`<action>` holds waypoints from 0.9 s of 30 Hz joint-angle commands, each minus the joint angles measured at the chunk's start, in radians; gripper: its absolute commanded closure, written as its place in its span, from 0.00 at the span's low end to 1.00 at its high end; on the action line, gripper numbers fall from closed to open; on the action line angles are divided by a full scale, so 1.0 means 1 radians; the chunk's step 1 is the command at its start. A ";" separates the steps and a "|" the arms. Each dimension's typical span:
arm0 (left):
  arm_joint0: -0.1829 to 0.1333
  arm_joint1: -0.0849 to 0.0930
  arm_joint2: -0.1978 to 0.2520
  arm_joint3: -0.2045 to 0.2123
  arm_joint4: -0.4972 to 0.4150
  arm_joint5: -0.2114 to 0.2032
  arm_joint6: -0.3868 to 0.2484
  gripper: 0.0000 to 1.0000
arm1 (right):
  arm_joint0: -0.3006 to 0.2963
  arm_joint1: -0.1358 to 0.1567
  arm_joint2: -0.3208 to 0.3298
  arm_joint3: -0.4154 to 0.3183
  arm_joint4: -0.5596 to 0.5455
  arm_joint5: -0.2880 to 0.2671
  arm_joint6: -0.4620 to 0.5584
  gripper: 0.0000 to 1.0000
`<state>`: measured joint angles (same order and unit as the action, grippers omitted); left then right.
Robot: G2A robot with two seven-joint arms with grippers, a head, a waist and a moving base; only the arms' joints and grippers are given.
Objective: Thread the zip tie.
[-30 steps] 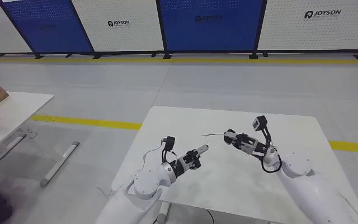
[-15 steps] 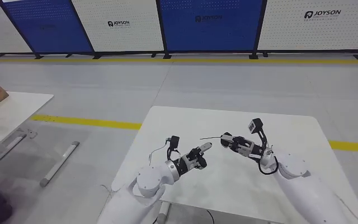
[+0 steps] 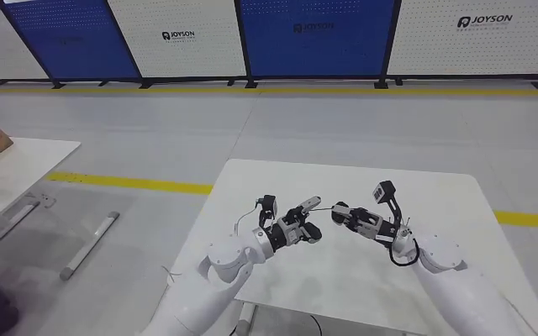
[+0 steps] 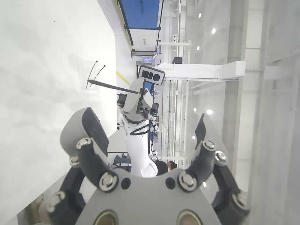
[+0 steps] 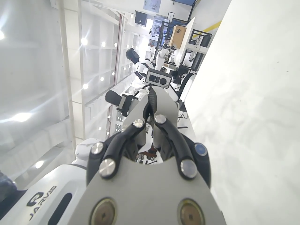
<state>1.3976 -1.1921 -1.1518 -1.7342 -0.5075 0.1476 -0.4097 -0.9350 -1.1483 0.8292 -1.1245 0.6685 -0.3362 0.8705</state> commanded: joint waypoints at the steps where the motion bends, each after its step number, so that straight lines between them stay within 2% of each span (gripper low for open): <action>1: 0.000 0.000 0.002 0.001 0.005 -0.003 0.008 0.00 | 0.000 0.000 0.000 0.000 0.000 0.000 0.000 1.00; 5: -0.016 -0.011 0.023 0.019 -0.012 -0.045 0.095 0.00 | 0.000 0.000 0.000 0.000 0.000 0.000 0.000 1.00; 8: -0.051 -0.022 0.049 0.047 -0.005 -0.077 0.165 0.00 | 0.000 0.000 0.000 0.000 0.000 0.000 0.000 1.00; 9: -0.068 -0.027 0.067 0.064 0.006 -0.076 0.193 0.00 | 0.000 0.000 0.000 0.000 0.000 0.000 0.000 1.00; 18: -0.073 -0.028 0.071 0.069 0.013 -0.073 0.200 0.00 | 0.000 0.000 0.000 0.000 0.000 0.000 0.000 1.00; 21: -0.059 -0.029 0.077 0.071 0.047 -0.127 0.220 0.00 | 0.000 0.000 0.000 0.000 0.000 0.000 0.000 1.00; 27: -0.059 -0.031 0.082 0.103 0.044 -0.155 0.182 0.00 | 0.000 0.000 0.000 0.000 0.000 0.000 0.000 1.00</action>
<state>1.3392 -1.2226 -1.0698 -1.6361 -0.4613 -0.0042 -0.2208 -0.9350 -1.1483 0.8292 -1.1245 0.6685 -0.3363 0.8705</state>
